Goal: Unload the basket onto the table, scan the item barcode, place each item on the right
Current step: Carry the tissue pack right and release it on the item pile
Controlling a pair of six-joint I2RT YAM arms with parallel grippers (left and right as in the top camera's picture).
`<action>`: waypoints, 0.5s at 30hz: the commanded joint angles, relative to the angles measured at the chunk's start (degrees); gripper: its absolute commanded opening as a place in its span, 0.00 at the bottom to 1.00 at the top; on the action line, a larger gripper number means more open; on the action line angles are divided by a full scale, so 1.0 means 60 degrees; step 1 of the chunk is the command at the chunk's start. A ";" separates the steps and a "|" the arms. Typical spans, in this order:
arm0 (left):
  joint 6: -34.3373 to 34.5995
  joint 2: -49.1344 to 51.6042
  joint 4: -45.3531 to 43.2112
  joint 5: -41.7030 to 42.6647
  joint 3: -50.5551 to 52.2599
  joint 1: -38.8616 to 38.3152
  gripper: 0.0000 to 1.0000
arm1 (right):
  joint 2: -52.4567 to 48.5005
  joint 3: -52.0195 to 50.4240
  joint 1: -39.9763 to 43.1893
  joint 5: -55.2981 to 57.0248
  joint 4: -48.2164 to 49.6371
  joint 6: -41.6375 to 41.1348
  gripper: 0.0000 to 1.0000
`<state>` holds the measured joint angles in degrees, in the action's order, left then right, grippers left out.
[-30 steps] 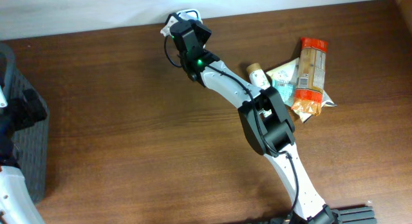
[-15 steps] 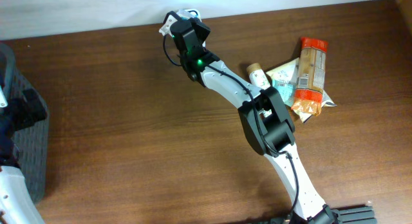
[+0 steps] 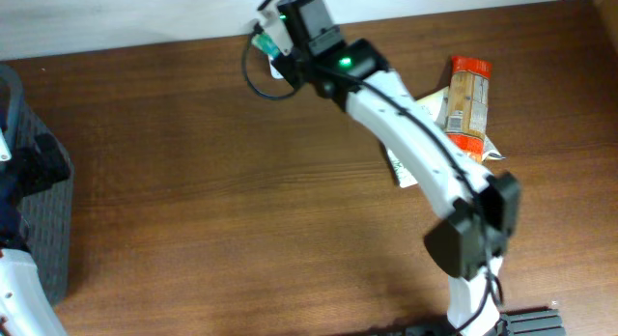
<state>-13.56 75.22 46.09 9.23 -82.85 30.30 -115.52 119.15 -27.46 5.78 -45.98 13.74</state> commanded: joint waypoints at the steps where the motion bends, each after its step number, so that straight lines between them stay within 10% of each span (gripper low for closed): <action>1: -0.0113 -0.0055 -0.0015 0.0029 -0.0113 0.0040 0.99 | 0.0827 -0.0015 0.0477 -0.0962 -0.1920 -0.2142 0.04; 7: -0.0113 -0.0055 -0.0015 0.0029 -0.0113 0.0040 0.99 | 0.0721 -0.0102 0.2339 -0.0816 -0.5628 -0.3388 0.04; 15: -0.0113 -0.0055 -0.0015 0.0029 -0.0113 0.0040 0.99 | -0.0233 -0.1657 0.5202 -0.0816 -0.5548 -0.3606 0.04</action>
<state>-13.58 75.22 46.11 9.23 -82.85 30.30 -114.91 112.16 0.86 0.95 -79.50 -7.29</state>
